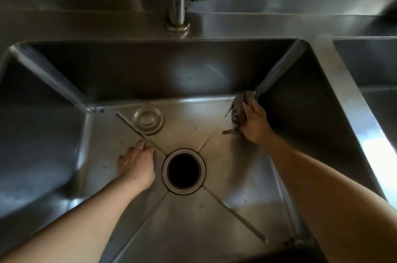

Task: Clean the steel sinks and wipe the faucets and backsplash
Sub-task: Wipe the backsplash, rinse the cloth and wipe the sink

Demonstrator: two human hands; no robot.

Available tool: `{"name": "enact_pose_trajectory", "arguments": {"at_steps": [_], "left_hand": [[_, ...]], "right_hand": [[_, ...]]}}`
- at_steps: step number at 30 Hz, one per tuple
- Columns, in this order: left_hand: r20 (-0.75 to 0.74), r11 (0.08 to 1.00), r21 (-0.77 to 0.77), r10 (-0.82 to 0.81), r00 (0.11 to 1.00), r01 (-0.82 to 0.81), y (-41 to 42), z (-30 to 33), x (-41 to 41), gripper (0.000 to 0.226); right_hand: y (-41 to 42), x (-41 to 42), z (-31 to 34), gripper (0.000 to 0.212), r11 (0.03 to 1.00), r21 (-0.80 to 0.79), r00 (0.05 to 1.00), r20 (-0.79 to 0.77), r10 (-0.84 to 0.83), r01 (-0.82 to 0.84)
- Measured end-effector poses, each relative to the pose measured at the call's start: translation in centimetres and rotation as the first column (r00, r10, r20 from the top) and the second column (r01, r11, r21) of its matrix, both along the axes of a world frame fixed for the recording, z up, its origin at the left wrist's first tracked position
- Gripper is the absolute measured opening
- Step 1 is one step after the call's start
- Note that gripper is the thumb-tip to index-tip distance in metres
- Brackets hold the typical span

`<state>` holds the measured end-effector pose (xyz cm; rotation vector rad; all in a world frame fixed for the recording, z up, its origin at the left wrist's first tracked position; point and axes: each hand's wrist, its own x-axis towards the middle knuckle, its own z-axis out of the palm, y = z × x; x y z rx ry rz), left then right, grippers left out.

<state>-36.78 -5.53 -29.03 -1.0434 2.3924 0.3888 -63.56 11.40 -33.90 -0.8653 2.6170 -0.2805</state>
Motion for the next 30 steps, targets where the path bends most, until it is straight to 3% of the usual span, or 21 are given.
{"name": "enact_pose_trajectory", "arguments": {"at_steps": [3, 6, 9, 14, 16, 18, 21, 23, 25, 27, 30], "left_hand": [[0.033, 1.000, 0.001, -0.013, 0.999, 0.013, 0.1, 0.2, -0.1, 0.060], [0.051, 1.000, 0.027, -0.011, 0.999, 0.010, 0.2, 0.5, -0.2, 0.060], [0.039, 0.997, 0.080, -0.004, 0.999, 0.000, 0.1, 0.6, -0.1, 0.061], [0.021, 0.991, 0.135, 0.012, 1.000, -0.014, 0.7, 1.1, 1.1, 0.066], [0.021, 0.989, 0.141, 0.032, 0.999, -0.035, 1.0, 1.3, 2.2, 0.068], [0.023, 0.988, 0.149, 0.030, 0.999, -0.033, 1.2, 1.6, 3.1, 0.067], [0.073, 0.988, 0.151, 0.027, 0.997, -0.038, 1.2, 2.3, 4.0, 0.068], [0.116, 0.988, 0.148, 0.017, 0.993, -0.034, 1.1, 2.5, 4.5, 0.070], [0.148, 0.986, 0.165, 0.003, 0.989, -0.027, 1.3, 2.5, 4.9, 0.068], [0.148, 0.985, 0.175, -0.016, 0.989, -0.010, 1.5, 2.3, 5.2, 0.067], [0.139, 0.985, 0.172, -0.032, 0.990, 0.007, 1.5, 2.2, 5.5, 0.067]], "right_hand": [[-0.1, 3.4, 0.2, 0.066, 0.991, -0.124, 0.996, 0.068, 0.059, -0.050], [0.2, 8.7, 0.9, 0.053, 0.965, -0.113, 0.972, 0.001, 0.236, -0.235], [0.0, 12.5, 1.4, 0.052, 0.921, -0.072, 0.922, 0.045, 0.385, -0.382], [0.2, 13.0, 2.5, 0.041, 0.839, -0.088, 0.836, 0.077, 0.543, -0.537], [1.0, 13.2, 3.7, 0.037, 0.869, -0.103, 0.853, 0.166, 0.495, -0.484], [2.3, 13.4, 4.7, 0.036, 0.957, -0.111, 0.933, 0.214, 0.288, -0.269], [5.2, 12.7, 6.0, 0.041, 1.000, 0.023, 0.994, 0.106, 0.012, -0.015], [6.9, 12.5, 6.1, 0.056, 0.964, 0.263, 0.998, 0.049, 0.035, -0.047], [7.0, 13.3, 6.4, 0.079, 0.905, 0.414, 0.993, 0.109, 0.051, -0.092], [5.7, 14.9, 6.3, 0.094, 0.896, 0.431, 0.984, 0.175, 0.038, -0.111], [3.0, 18.0, 6.0, 0.093, 0.880, 0.419, 0.959, 0.255, 0.124, -0.225]]}}
